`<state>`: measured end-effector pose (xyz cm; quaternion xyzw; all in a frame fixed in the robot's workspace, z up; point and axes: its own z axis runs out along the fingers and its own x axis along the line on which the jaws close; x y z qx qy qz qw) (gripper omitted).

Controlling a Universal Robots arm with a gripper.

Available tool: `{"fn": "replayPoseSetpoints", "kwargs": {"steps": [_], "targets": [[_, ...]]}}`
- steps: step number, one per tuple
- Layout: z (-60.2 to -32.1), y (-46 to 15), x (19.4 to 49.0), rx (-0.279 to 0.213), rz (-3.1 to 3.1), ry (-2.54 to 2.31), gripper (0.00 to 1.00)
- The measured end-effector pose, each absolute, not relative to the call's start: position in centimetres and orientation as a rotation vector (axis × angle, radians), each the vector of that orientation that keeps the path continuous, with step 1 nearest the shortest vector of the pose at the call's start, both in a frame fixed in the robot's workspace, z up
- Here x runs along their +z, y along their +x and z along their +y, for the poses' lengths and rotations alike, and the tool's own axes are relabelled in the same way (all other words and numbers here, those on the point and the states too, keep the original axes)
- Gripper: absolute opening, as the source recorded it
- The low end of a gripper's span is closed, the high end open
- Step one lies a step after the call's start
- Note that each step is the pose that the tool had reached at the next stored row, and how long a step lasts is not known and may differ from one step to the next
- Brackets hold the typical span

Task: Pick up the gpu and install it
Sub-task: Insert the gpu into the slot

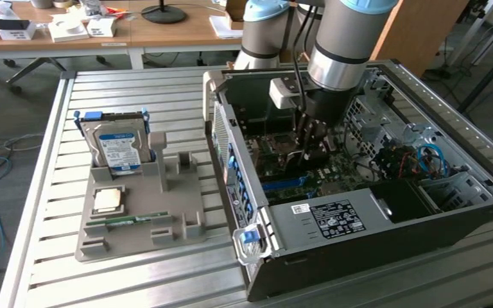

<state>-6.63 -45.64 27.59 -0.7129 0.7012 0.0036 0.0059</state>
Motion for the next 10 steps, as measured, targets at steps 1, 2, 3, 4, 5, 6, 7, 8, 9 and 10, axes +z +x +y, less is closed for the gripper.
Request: {"fn": "replayPoseSetpoints", "kwargs": {"steps": [1,2,3,4,5,6,7,8,9,10], "targets": [[-45.64,-6.64,27.60,0.011,2.195,-2.231,0.26],[-45.64,-6.67,27.60,0.011,2.195,-2.231,0.26],[-45.64,-6.72,27.60,0.011,2.195,-2.231,0.26],[-45.64,-6.76,27.60,0.011,2.195,-2.231,0.26],[-45.64,-6.79,27.59,0.011,2.195,-2.231,0.26],[-45.64,-6.79,27.60,0.011,2.195,-2.231,0.26],[-45.64,-6.79,27.60,0.011,2.195,-2.232,0.26],[-45.64,-6.80,27.60,0.011,2.195,-2.231,0.26],[-45.64,-6.80,27.60,0.011,2.195,-2.231,0.26],[-45.64,-6.80,27.60,0.011,2.195,-2.231,0.26]]}}
